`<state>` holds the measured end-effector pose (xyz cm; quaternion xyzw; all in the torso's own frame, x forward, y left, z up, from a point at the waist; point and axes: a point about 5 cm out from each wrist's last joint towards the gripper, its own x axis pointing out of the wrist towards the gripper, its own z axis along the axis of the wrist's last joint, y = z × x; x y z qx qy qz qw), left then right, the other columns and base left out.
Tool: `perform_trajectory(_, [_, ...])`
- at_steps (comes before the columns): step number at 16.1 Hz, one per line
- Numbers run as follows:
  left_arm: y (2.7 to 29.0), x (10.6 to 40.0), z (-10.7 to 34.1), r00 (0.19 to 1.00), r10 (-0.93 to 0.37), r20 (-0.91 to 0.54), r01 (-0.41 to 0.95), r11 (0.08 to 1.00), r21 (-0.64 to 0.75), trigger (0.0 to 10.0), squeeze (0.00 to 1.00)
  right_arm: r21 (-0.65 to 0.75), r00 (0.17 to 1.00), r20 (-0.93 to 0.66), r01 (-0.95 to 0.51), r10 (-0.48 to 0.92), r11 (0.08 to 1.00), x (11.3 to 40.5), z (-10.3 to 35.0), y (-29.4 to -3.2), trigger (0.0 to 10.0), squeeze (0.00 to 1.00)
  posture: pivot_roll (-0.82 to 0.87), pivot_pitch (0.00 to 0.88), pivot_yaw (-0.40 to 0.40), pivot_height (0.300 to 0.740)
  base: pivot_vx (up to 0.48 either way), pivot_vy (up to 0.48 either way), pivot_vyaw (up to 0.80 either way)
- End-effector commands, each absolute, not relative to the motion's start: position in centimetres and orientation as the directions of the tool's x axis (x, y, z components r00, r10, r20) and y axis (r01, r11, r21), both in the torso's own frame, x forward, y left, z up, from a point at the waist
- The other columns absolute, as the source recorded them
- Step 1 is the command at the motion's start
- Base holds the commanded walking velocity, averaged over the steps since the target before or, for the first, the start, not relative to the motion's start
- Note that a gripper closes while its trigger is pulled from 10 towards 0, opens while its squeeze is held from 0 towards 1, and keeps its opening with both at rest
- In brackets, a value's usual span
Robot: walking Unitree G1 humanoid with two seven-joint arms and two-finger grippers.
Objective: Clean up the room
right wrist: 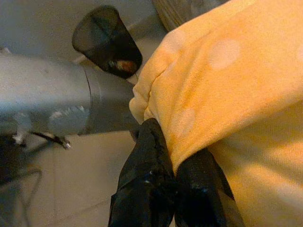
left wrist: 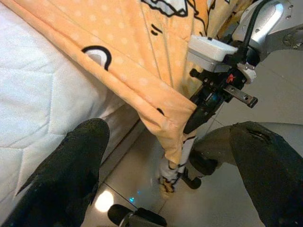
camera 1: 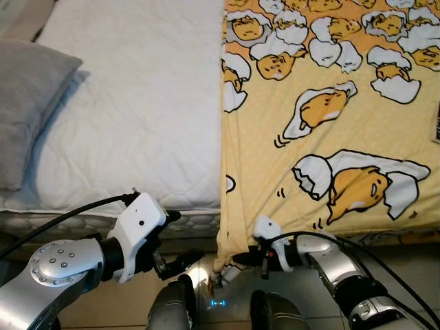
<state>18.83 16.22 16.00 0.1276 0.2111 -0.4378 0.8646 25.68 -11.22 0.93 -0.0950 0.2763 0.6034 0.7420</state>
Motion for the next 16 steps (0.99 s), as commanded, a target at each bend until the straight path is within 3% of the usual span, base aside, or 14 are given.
perform_trajectory(1, [16.3,18.8,15.7,0.526,-0.695,-0.490,0.810,0.585,0.040,10.0,0.00,0.226,0.057,-0.536,-0.952,0.842,0.208,24.5,0.1,-10.3,10.0,0.00,0.12,0.202,0.031,0.740,0.000,0.000,0.00])
perform_trajectory(2, [16.3,18.9,15.7,0.531,-0.692,-0.490,0.808,0.587,0.047,10.0,0.00,0.235,0.072,-0.528,-0.945,0.846,0.227,24.5,0.4,-10.2,10.0,0.00,0.12,0.202,0.031,0.740,0.000,0.000,0.00])
perform_trajectory(3, [16.4,19.0,15.7,0.534,-0.690,-0.489,0.807,0.588,0.051,10.0,0.00,0.254,0.084,-0.507,-0.936,0.858,0.242,24.6,0.5,-10.1,10.0,1.00,0.12,0.199,0.030,0.740,0.000,0.000,0.00])
perform_trajectory(7, [16.3,19.0,15.6,0.536,-0.690,-0.487,0.806,0.589,0.052,10.0,0.00,0.319,-0.018,-0.491,-0.934,0.871,0.160,23.1,0.5,-10.4,10.0,1.00,0.11,0.188,0.026,0.740,0.000,0.000,0.00])
perform_trajectory(9, [16.3,19.3,15.4,0.555,-0.686,-0.471,0.793,0.607,0.052,10.0,0.00,0.323,-0.026,-0.507,-0.932,0.862,0.162,22.2,1.1,-11.8,10.0,1.00,0.10,0.161,0.018,0.740,0.000,0.000,0.00])
perform_trajectory(10, [16.2,19.6,15.3,0.583,-0.680,-0.444,0.773,0.633,0.044,10.0,0.00,0.294,0.029,-0.508,-0.934,0.861,0.205,22.3,1.8,-12.6,10.0,1.00,0.08,0.141,0.014,0.740,0.000,0.000,0.00])
perform_trajectory(13, [15.9,21.7,15.1,0.762,-0.545,-0.350,0.608,0.788,0.095,10.0,0.00,0.147,0.407,-0.444,-0.846,0.799,0.513,24.5,4.3,-14.2,10.0,1.00,0.02,0.071,0.009,0.740,0.000,0.000,0.00])
perform_trajectory(14, [15.8,22.9,14.9,0.836,-0.461,-0.298,0.512,0.850,0.120,10.0,0.00,0.068,0.619,-0.387,-0.720,0.684,0.690,25.9,5.3,-15.1,10.0,0.85,0.00,0.049,0.013,0.740,0.000,0.000,0.00])
perform_trajectory(15, [15.7,23.8,14.6,0.879,-0.392,-0.271,0.427,0.901,0.083,10.0,0.00,0.038,0.744,-0.354,-0.595,0.567,0.803,26.5,5.9,-15.7,10.0,0.00,-0.02,0.017,0.016,0.740,0.000,-0.409,0.00])
perform_trajectory(16, [15.5,24.2,14.6,0.897,-0.362,-0.251,0.392,0.916,0.079,10.0,0.00,0.029,0.803,-0.323,-0.520,0.500,0.854,26.7,6.4,-16.1,10.0,0.00,-0.04,0.000,0.020,0.740,0.000,-0.480,0.00])
